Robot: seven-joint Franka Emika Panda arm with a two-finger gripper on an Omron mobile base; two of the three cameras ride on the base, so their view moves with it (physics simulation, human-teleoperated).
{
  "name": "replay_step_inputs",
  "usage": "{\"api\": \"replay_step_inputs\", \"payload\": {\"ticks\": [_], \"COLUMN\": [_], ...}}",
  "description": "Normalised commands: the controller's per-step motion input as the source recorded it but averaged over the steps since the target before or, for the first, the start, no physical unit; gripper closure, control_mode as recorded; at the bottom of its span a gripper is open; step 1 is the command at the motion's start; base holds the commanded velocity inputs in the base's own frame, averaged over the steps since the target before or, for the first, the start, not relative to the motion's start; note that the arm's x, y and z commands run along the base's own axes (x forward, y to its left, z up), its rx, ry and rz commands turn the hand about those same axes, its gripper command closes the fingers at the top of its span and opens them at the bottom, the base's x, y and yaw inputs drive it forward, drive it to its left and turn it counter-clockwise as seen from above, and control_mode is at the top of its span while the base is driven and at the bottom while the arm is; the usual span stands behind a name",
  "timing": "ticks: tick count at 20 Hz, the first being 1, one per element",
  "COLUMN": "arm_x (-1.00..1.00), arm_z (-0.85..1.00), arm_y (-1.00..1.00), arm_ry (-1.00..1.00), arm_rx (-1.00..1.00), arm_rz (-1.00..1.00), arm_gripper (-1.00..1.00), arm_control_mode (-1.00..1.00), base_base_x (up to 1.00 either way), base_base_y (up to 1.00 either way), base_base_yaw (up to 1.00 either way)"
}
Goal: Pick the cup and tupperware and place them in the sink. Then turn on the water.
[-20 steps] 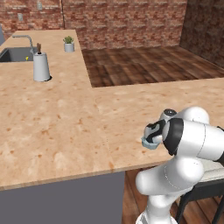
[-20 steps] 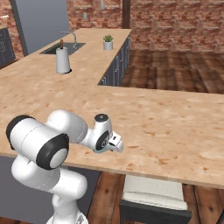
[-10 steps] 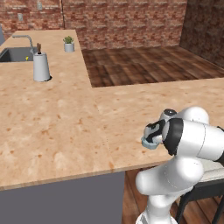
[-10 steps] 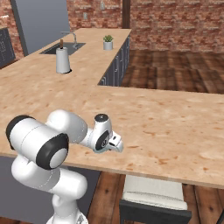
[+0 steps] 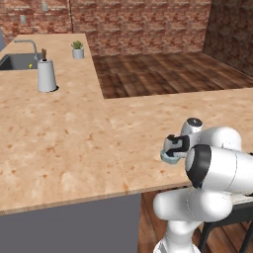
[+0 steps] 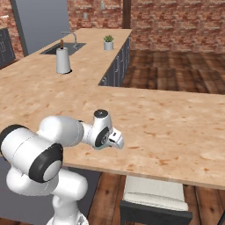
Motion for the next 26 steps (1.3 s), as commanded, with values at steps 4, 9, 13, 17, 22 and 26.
{"api": "replay_step_inputs", "payload": {"ticks": [4, 9, 13, 17, 22, 26], "arm_x": [-0.09, -0.14, -0.13, -0.04, -0.07, -0.05], "arm_z": [0.45, 0.48, 0.47, 0.55, 0.55, 0.51], "arm_y": [0.00, 0.00, 0.00, 0.00, 0.00, 0.00], "arm_ry": [-0.02, 0.00, 0.00, 0.00, 0.01, 0.00], "arm_rx": [0.00, 0.00, 0.00, 0.00, 0.00, 0.00], "arm_rz": [0.00, 0.00, 0.00, 0.00, 0.00, 0.00], "arm_gripper": [1.00, 1.00, 1.00, 1.00, 1.00, 1.00], "arm_control_mode": [-1.00, -1.00, -1.00, -1.00, -1.00, -1.00], "base_base_x": [0.00, 0.00, 0.00, 0.00, 0.00, 0.00], "base_base_y": [0.00, 0.00, 0.00, 0.00, 0.00, 0.00], "base_base_yaw": [0.00, 0.00, 0.00, 0.00, 0.00, 0.00]}}
